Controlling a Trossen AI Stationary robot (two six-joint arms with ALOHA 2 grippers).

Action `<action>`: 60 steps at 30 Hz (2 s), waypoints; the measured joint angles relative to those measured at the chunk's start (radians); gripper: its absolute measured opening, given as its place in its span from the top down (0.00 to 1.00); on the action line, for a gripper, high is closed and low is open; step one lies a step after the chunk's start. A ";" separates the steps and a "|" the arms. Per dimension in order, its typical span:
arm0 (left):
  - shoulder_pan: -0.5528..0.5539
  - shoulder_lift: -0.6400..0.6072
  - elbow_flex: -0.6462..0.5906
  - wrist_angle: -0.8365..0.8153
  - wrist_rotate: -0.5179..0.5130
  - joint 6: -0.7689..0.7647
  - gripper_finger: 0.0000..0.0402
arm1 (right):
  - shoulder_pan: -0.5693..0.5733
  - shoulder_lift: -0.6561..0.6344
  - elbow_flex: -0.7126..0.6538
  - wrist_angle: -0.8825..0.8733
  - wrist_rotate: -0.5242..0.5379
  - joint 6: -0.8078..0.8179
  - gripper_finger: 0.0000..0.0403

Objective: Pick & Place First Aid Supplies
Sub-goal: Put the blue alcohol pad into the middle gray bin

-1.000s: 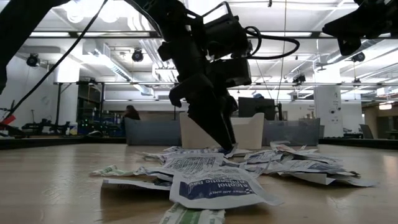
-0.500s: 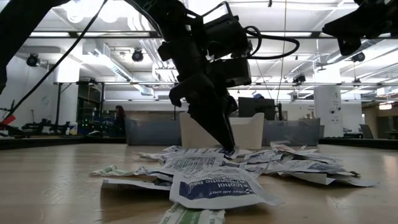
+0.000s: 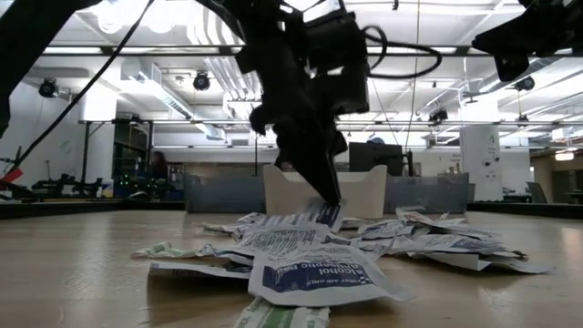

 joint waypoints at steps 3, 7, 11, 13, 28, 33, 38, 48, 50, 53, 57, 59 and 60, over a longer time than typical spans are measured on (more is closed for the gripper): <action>0.001 -0.022 0.047 -0.054 0.000 0.000 1.00 | 0.000 0.000 0.000 0.000 0.000 0.000 0.90; 0.001 -0.047 0.139 -0.150 -0.001 -0.003 1.00 | 0.000 0.000 0.000 0.000 0.000 0.000 0.90; 0.001 -0.058 0.255 -0.210 -0.089 -0.021 1.00 | 0.000 0.000 0.000 0.000 0.000 0.000 0.90; 0.000 -0.062 0.312 -0.216 -0.186 -0.023 1.00 | 0.000 0.000 0.000 0.000 0.000 0.000 0.90; 0.129 -0.063 0.450 -0.174 -0.715 0.247 1.00 | 0.000 0.000 0.000 0.000 0.000 0.000 0.90; 0.268 -0.063 0.445 -0.169 -0.535 0.248 1.00 | 0.000 0.000 0.000 0.000 0.001 0.000 0.90; 0.412 -0.061 0.442 -0.143 -0.354 0.247 1.00 | 0.000 0.000 0.000 0.000 0.001 0.000 0.90; 0.593 -0.005 0.441 -0.066 -0.129 -0.014 1.00 | 0.000 0.000 0.000 0.000 0.008 -0.001 0.90; 0.606 0.014 0.441 -0.059 -0.120 -0.111 1.00 | 0.000 0.000 0.000 0.000 0.026 -0.001 0.91; 0.618 0.041 0.441 -0.061 -0.111 -0.266 1.00 | 0.000 0.000 0.000 0.000 0.044 -0.001 0.90; 0.621 0.072 0.441 -0.062 -0.101 -0.479 1.00 | 0.000 0.000 0.000 0.000 0.060 -0.001 0.90; 0.620 0.088 0.441 -0.060 -0.101 -0.560 1.00 | 0.000 0.000 0.000 0.000 0.062 -0.001 0.90; 0.619 0.097 0.441 -0.061 -0.102 -0.600 1.00 | 0.000 0.000 0.000 0.000 0.068 -0.001 0.91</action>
